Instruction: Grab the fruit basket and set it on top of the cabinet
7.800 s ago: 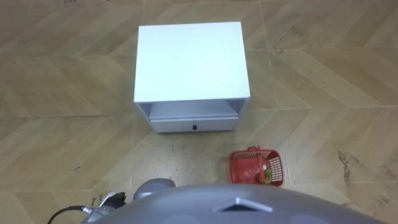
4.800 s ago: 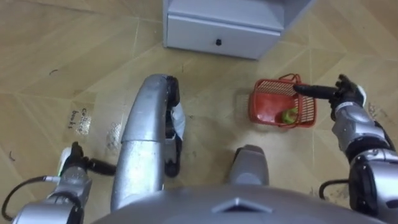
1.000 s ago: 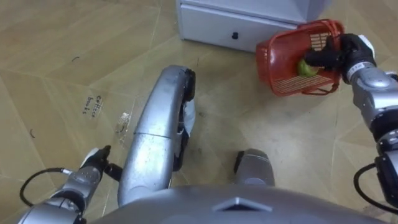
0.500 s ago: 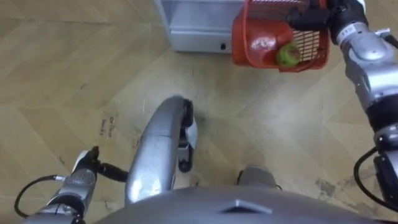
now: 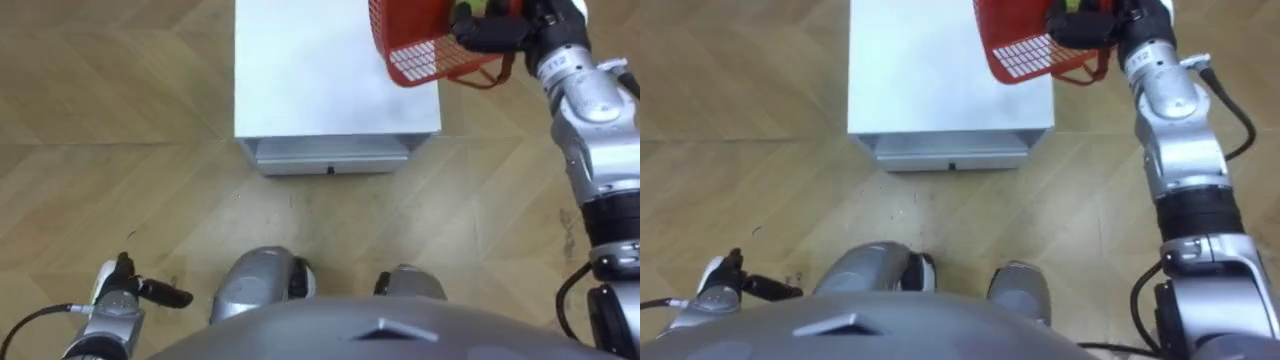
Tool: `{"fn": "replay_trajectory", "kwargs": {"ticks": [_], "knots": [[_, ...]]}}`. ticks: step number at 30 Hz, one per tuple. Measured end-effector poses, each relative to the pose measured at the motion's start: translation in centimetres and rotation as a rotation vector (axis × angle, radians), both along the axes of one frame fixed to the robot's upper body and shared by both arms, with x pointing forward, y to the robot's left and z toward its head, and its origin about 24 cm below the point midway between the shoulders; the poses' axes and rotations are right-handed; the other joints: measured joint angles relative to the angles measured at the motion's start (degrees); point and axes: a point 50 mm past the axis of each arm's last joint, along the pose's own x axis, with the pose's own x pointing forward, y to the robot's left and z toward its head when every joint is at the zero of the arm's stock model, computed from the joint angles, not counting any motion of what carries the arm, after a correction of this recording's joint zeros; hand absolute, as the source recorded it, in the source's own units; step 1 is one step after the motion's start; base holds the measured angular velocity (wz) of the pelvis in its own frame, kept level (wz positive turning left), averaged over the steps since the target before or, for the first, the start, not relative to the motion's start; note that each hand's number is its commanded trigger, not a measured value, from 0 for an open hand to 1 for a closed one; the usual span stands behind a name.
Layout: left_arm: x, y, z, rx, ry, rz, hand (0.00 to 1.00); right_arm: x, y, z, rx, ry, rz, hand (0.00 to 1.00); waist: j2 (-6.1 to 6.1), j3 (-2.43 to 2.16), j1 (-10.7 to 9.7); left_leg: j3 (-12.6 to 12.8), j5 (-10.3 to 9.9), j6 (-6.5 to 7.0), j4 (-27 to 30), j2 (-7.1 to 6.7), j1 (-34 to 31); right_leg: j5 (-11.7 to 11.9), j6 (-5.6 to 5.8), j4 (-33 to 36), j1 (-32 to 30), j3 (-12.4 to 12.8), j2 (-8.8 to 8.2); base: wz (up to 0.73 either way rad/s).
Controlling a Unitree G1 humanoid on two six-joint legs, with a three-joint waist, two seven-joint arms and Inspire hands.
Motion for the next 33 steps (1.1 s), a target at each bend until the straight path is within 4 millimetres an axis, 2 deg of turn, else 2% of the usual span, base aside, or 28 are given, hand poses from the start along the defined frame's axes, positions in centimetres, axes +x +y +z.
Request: {"fn": "replay_trajectory", "kwargs": {"ticks": [1,2,3,4,5,6,7,8,9,10,11,12,15,19,25,33], "knots": [[0.2,-0.5,-0.1,-0.008,-0.011,-0.004,0.00,0.0,0.3,0.2,0.000,-0.008,0.010,1.00,-0.08,-0.49,0.78,-0.56,1.01,-1.61,-2.08,0.84,1.29,2.04,-1.03,-3.69,1.87,-0.55,1.24,-0.22],[0.3,-0.6,-0.1,-0.010,-0.016,-0.009,0.00,0.2,0.6,0.5,0.001,-0.018,0.023,1.00,-0.18,-0.43,1.34,-1.02,1.52,-2.44,-3.22,1.37,1.97,3.06,-1.74,-5.70,3.34,-0.95,2.08,-0.32],[0.1,-0.6,-0.1,-0.012,-0.012,-0.008,0.00,0.4,1.4,0.9,0.005,-0.034,0.051,1.00,-0.42,-0.06,1.63,-0.93,2.53,-3.59,-3.31,2.14,2.00,4.95,-2.41,-10.86,6.57,-0.83,3.29,0.00],[0.2,-0.6,-0.1,-0.010,-0.014,-0.009,0.00,0.4,1.9,0.9,0.024,-0.035,0.065,1.00,-1.77,0.51,0.89,-1.17,2.86,-4.13,-5.58,1.61,1.63,6.03,-2.50,-14.11,9.31,0.39,3.48,0.32],[0.3,-0.7,-0.1,-0.012,-0.018,-0.013,0.00,0.4,2.0,0.9,0.033,-0.037,0.068,1.00,-2.11,0.59,0.32,-1.26,3.87,-4.20,-8.42,1.38,0.99,6.41,-2.35,-15.25,10.15,1.40,3.51,0.58],[0.7,-1.0,-0.1,-0.021,-0.030,-0.019,0.00,0.5,1.8,1.2,0.046,-0.045,0.064,1.00,-2.53,0.53,0.06,-1.19,10.27,-2.19,-12.06,1.04,-0.69,6.25,-2.03,-16.17,10.96,2.70,3.71,0.31],[0.4,-1.3,-0.3,-0.027,-0.024,-0.016,0.00,0.5,2.1,1.1,0.055,-0.039,0.070,1.00,-3.31,0.04,0.82,0.16,11.27,-2.44,-12.42,1.10,0.44,6.41,-1.55,-16.86,11.30,2.27,3.39,0.08],[0.0,-1.5,-0.5,-0.034,-0.006,-0.007,0.00,0.5,2.3,1.4,0.056,-0.047,0.087,1.00,-3.21,0.14,1.82,0.06,11.29,-2.40,-13.09,1.19,2.02,6.43,-0.91,-17.40,11.65,0.70,3.41,-0.27],[-0.2,-1.6,-0.5,-0.036,0.002,-0.003,0.00,0.5,2.4,1.6,0.057,-0.054,0.097,1.00,-3.18,0.15,2.40,-0.74,11.29,-2.41,-13.32,1.19,2.61,6.48,-0.85,-17.95,11.76,-0.16,3.63,-0.34],[-0.5,-1.5,-0.6,-0.032,0.013,0.000,0.00,0.7,2.7,2.3,0.057,-0.083,0.116,1.00,-2.76,0.43,3.14,-4.68,11.21,-2.55,-13.69,1.33,3.41,7.31,-1.57,-20.63,11.24,-0.72,4.82,-0.31],[-0.6,-1.4,-0.6,-0.027,0.016,0.001,0.00,0.9,2.9,2.7,0.057,-0.097,0.124,1.00,-2.49,0.61,3.11,-6.03,11.04,-3.06,-13.80,1.46,3.68,9.22,-2.24,-22.45,10.93,-0.88,5.17,-0.07],[-0.9,-1.4,-0.6,-0.024,0.025,0.011,0.00,0.9,3.0,3.0,0.056,-0.106,0.127,1.00,-1.85,0.51,2.46,-6.70,10.93,-3.70,-14.42,1.72,4.59,11.16,-3.29,-22.42,12.36,-3.09,5.30,0.20],[-1.1,-1.6,-0.6,-0.032,0.025,0.010,0.00,0.9,3.0,2.9,0.061,-0.105,0.130,1.00,-1.29,0.49,2.01,-5.59,11.43,-4.45,-17.36,2.08,7.61,11.16,-3.38,-22.58,14.51,-4.53,5.98,0.15],[-1.2,-2.0,-0.8,-0.044,0.031,0.013,0.00,0.9,3.7,2.7,0.083,-0.097,0.159,1.00,-1.44,0.52,2.32,-5.54,11.44,-4.68,-18.03,2.42,8.71,11.10,-3.36,-22.45,15.11,-4.88,6.22,0.02],[-2.4,-2.1,-1.1,-0.060,0.077,0.005,0.00,0.7,4.8,1.9,0.087,-0.045,0.225,1.00,-1.42,0.56,2.87,-5.67,10.62,-4.37,-17.69,1.82,8.73,10.81,-3.35,-22.16,15.09,-5.27,6.02,-0.02],[-2.9,-2.1,-1.2,-0.076,0.107,-0.018,0.00,0.7,4.7,1.3,0.084,-0.010,0.247,1.00,-1.48,0.53,3.60,-6.52,10.45,-4.11,-16.42,1.49,8.36,10.69,-3.18,-21.59,15.75,-7.24,5.57,0.08]]}}
